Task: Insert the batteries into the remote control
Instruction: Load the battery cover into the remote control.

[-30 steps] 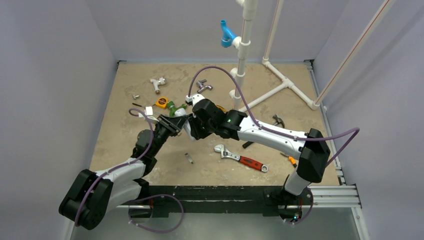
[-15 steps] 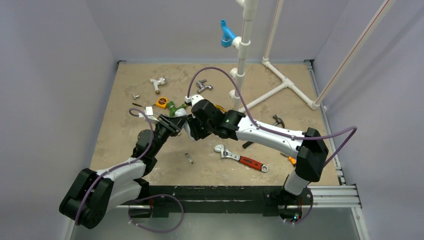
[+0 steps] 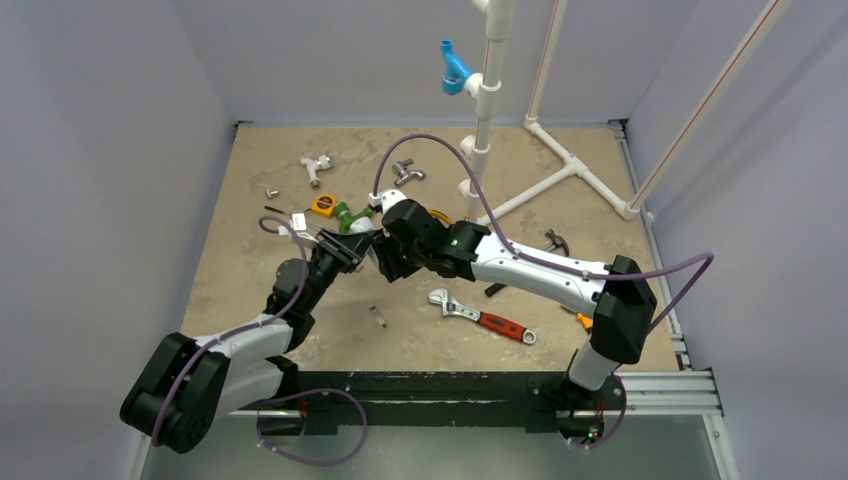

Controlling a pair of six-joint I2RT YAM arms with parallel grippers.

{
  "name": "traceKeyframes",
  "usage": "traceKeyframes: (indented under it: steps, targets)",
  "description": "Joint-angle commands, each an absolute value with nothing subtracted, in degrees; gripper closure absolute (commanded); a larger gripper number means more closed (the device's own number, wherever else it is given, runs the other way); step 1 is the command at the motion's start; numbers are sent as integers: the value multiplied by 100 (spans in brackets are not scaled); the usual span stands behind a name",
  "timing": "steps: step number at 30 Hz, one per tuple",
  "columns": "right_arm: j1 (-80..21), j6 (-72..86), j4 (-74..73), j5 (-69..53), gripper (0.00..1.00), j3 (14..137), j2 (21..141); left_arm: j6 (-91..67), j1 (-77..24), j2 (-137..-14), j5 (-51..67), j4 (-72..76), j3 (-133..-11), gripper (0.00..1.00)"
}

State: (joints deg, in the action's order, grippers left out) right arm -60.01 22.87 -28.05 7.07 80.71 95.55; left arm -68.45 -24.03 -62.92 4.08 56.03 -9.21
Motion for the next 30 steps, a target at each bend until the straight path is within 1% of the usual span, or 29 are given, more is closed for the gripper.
traceKeyframes:
  steps: [1,13,17,21,26,28,30]
  targets:
    - [-6021,2189,-2540,910,59,8315,9476,-7046,-2426,-6318,556,6262,-1015,100]
    - [-6021,2156,-2386,1061,54,8193,9200,-7054,-2426,-6372,546,6295,-998,100]
    - [-6021,2160,-2200,1121,50,8030,8985,-7062,-2421,-6374,544,6302,-977,100]
    - [-6013,2358,-1883,966,41,7737,8673,-7069,-2426,-6368,545,6321,-967,100]
    - [-5914,2514,-1470,1049,30,7155,8043,-7198,-2417,-6360,609,6404,-950,100]
    - [-5705,2678,-1297,673,26,6886,7844,-7289,-2417,-6370,674,6452,-962,100]
    - [-5279,3017,-928,-149,24,6463,7648,-7388,-2417,-6377,750,6522,-982,100]
